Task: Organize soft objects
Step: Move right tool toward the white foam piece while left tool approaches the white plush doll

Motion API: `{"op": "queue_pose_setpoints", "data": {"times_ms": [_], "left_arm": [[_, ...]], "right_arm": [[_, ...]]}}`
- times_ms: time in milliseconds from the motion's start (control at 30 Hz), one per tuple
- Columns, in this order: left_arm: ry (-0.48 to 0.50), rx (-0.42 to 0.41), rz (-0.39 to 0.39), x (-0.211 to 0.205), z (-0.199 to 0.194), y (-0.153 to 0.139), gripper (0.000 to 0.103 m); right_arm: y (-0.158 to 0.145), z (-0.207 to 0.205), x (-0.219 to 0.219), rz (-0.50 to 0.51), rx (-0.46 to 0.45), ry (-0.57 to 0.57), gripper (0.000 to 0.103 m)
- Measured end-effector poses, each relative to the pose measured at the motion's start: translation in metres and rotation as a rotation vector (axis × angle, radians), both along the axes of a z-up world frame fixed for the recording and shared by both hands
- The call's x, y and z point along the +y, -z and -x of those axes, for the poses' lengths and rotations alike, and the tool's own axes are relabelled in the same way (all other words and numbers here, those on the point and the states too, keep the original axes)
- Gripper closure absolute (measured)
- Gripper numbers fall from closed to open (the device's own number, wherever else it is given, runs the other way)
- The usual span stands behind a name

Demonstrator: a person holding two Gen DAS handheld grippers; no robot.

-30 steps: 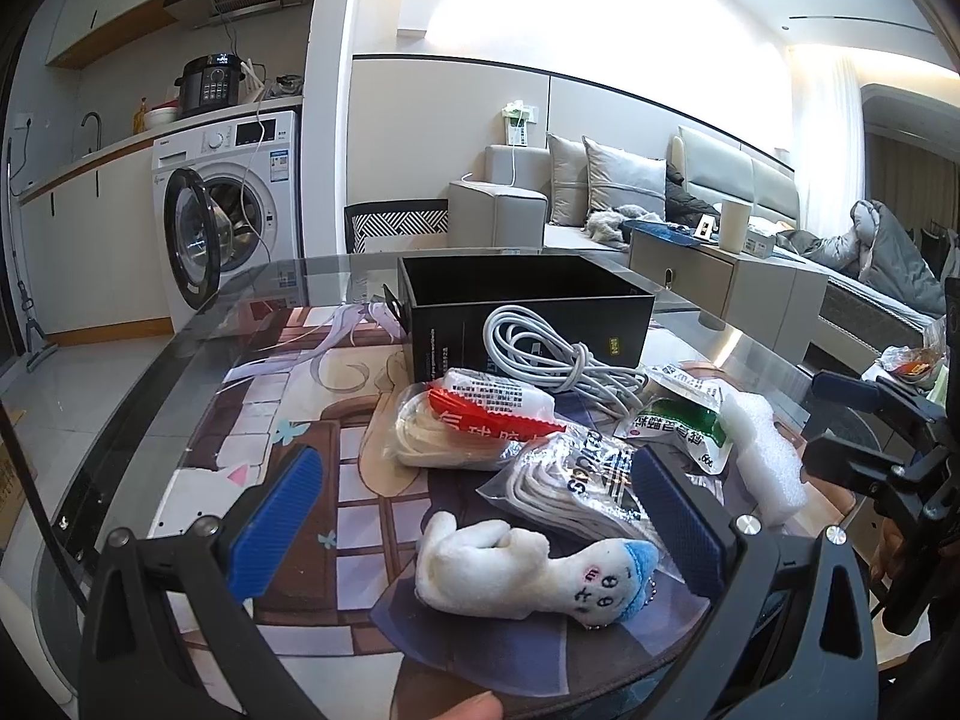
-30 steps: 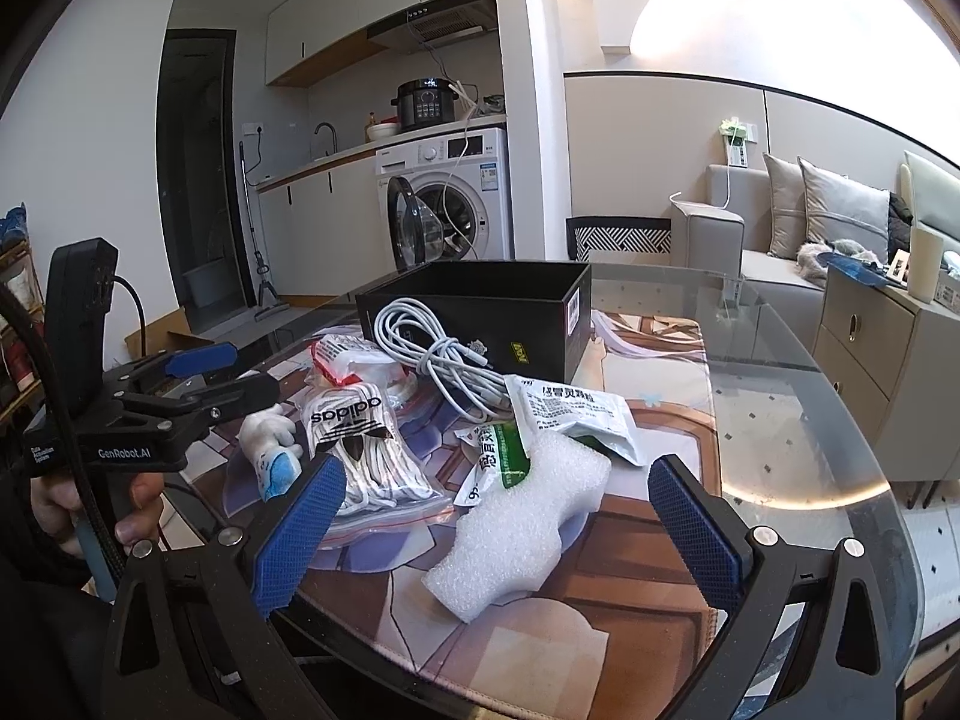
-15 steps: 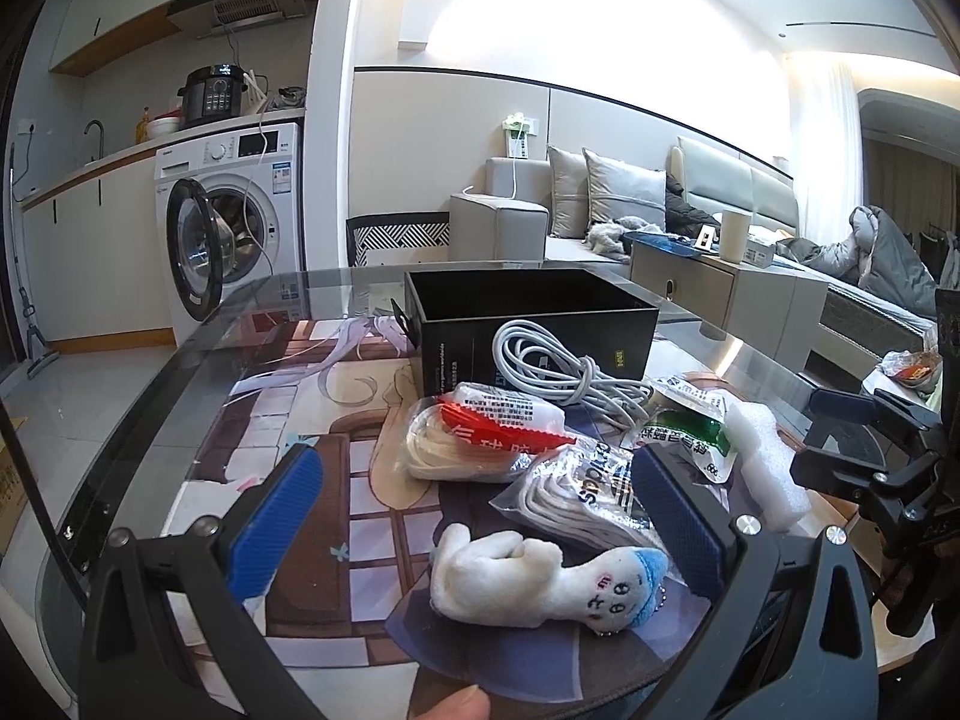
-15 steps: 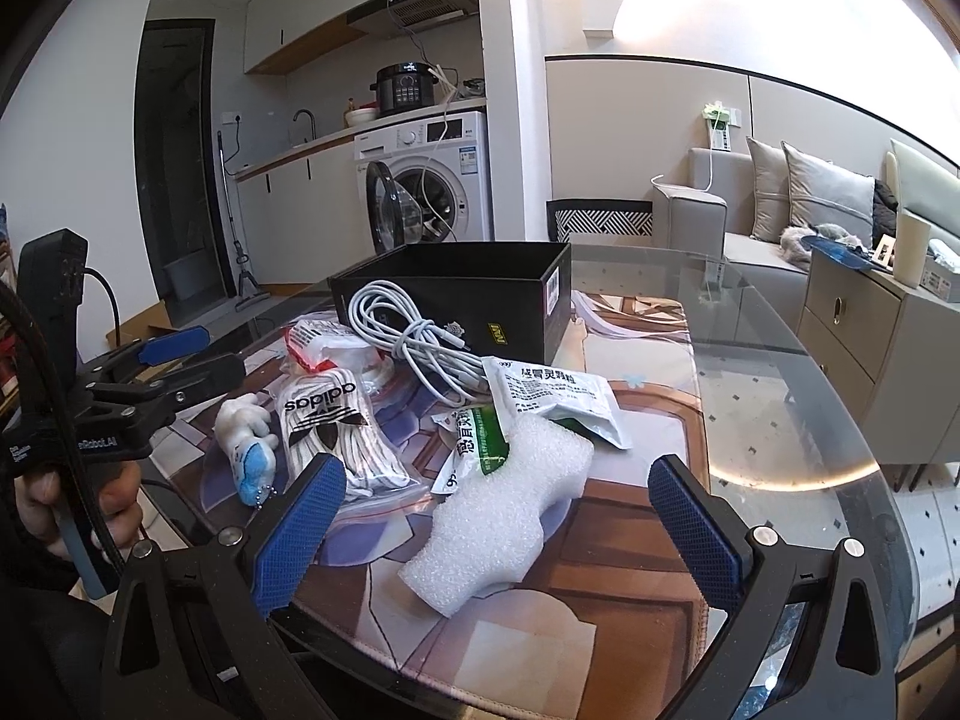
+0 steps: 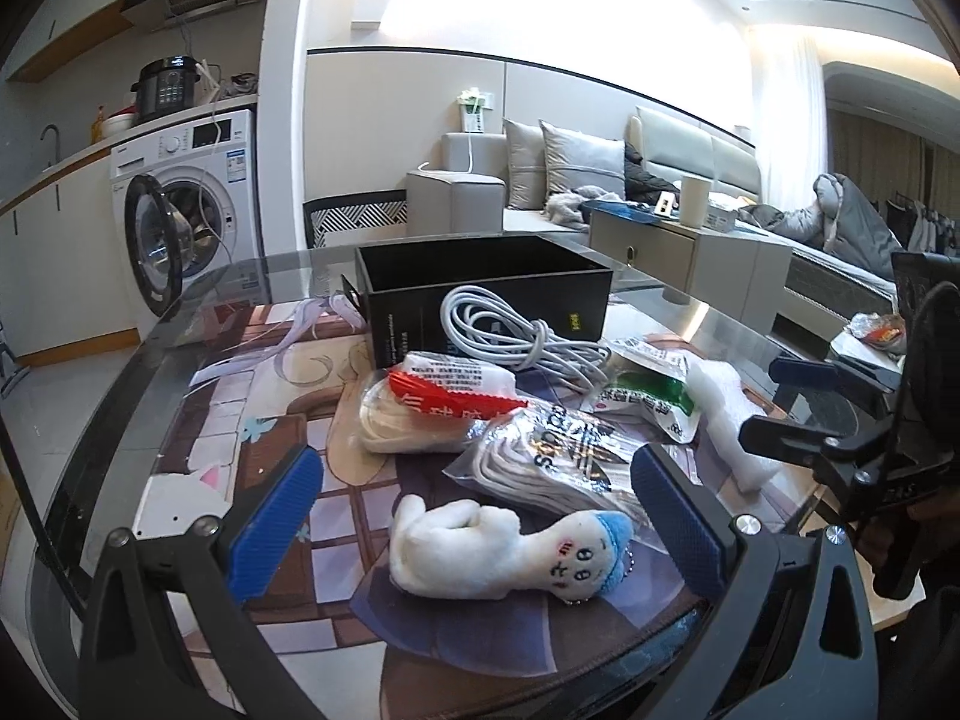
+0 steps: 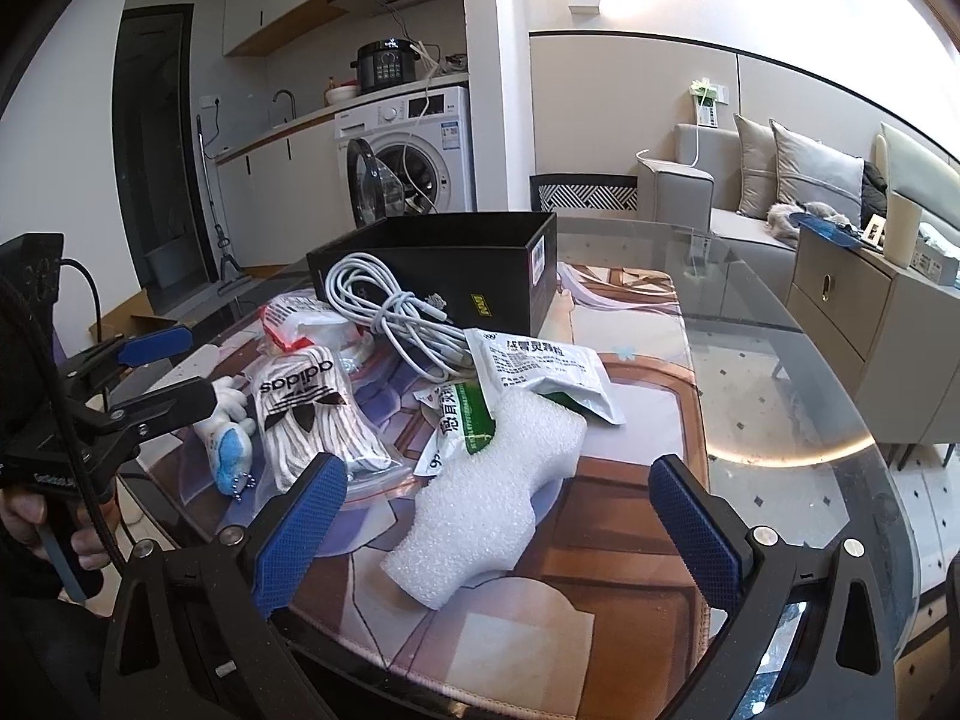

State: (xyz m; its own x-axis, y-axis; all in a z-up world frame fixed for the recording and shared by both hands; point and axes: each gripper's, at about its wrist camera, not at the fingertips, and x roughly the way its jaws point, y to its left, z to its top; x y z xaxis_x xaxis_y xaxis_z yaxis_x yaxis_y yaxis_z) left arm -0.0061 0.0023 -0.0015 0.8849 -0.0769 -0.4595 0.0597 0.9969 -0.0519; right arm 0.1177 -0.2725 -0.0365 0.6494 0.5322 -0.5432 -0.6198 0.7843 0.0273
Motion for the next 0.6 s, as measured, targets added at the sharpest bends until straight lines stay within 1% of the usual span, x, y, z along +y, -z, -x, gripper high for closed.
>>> {"op": "queue_pose_setpoints", "data": {"times_ms": [167,400,600], "left_arm": [[0.022,0.025,-0.017,-0.004,-0.002,0.004,0.000],[0.066,0.058,-0.036,-0.010,-0.003,0.009,0.000],[0.077,0.085,-0.050,-0.011,-0.004,0.013,0.000]], "right_arm": [[0.004,-0.003,0.000,0.024,0.009,0.008,0.000],[0.006,-0.005,-0.002,0.027,0.025,0.009,0.000],[0.007,-0.005,0.001,0.031,0.032,-0.001,0.001]]}}
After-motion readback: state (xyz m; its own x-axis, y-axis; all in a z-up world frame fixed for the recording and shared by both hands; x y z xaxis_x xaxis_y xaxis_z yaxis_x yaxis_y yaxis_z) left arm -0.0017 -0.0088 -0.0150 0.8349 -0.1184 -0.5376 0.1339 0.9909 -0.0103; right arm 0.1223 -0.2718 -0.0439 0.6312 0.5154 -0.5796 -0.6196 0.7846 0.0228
